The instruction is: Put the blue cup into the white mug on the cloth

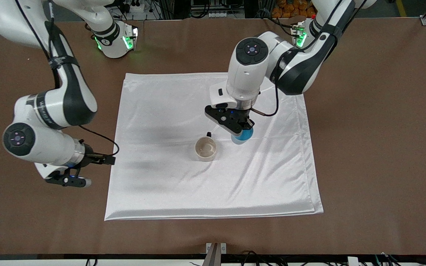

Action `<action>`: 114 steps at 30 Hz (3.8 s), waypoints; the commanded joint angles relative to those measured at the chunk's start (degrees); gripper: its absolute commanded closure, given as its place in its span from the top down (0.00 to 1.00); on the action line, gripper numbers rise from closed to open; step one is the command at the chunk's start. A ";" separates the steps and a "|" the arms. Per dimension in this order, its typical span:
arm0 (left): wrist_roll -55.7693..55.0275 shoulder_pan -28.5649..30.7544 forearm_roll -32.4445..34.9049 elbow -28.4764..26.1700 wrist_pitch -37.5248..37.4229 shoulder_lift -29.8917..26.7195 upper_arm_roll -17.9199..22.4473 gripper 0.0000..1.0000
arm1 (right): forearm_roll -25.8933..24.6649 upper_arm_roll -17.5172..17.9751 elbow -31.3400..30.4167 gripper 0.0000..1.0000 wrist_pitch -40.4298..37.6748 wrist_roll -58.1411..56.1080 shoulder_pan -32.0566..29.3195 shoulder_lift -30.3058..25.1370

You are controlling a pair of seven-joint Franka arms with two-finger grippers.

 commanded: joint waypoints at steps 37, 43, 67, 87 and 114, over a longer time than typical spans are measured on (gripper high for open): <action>-1.50 -12.60 0.56 12.15 16.17 19.29 7.19 0.00 | 0.41 1.34 -44.80 1.00 19.86 -0.03 -5.97 -25.02; -1.67 -13.31 0.65 11.62 16.17 19.56 7.19 0.00 | 0.41 1.34 -45.16 1.00 15.47 1.47 -3.95 -28.55; -1.58 -12.61 1.26 11.09 11.52 16.57 7.19 1.00 | 1.03 0.81 -22.76 1.00 -9.58 -7.75 -3.42 -31.89; -7.46 -8.92 0.83 10.65 -8.87 0.41 10.18 1.00 | 4.63 -6.39 -6.67 1.00 -16.88 -15.85 -2.98 -31.45; -18.72 6.73 -12.18 2.76 -32.70 -22.45 9.65 1.00 | 1.47 -5.69 -6.66 1.00 -12.66 -15.49 -3.33 -31.98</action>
